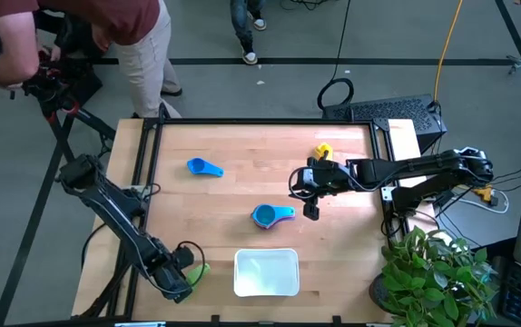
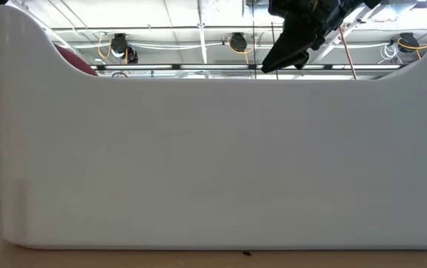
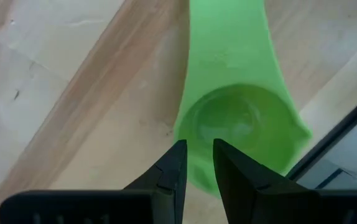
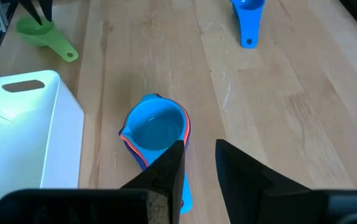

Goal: Nest measuring cups in basket
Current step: Stack the green measuring cup on top of the light blue measuring cup

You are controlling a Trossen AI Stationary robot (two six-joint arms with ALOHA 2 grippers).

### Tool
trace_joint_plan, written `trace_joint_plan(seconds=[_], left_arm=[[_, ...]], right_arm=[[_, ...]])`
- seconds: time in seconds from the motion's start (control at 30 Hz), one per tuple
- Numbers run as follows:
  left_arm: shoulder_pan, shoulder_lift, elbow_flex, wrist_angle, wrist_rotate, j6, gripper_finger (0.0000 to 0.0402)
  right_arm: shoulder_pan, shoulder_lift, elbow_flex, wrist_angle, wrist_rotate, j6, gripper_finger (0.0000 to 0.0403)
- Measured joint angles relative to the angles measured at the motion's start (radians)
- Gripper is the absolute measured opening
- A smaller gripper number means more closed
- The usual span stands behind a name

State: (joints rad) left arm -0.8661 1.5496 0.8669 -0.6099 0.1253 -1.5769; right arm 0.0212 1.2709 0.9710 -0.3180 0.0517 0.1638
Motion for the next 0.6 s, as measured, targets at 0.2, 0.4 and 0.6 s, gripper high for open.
trace_joint_plan(seconds=[0.2,0.4,0.6], left_arm=[[0.001,0.016,0.0,0.004,0.006,0.001,0.0081],[0.001,-0.013,0.0,0.009,0.006,0.0,0.0081],[0.001,-0.057,0.0,-0.024,0.005,-0.029,0.0081]], right_arm=[[0.0,0.0,0.0,0.0,0.0,0.0,0.0084],[-0.002,0.0,0.0,0.0,0.0,0.0,0.0084],[-0.002,0.0,0.0,0.0,0.0,0.0,0.0084]])
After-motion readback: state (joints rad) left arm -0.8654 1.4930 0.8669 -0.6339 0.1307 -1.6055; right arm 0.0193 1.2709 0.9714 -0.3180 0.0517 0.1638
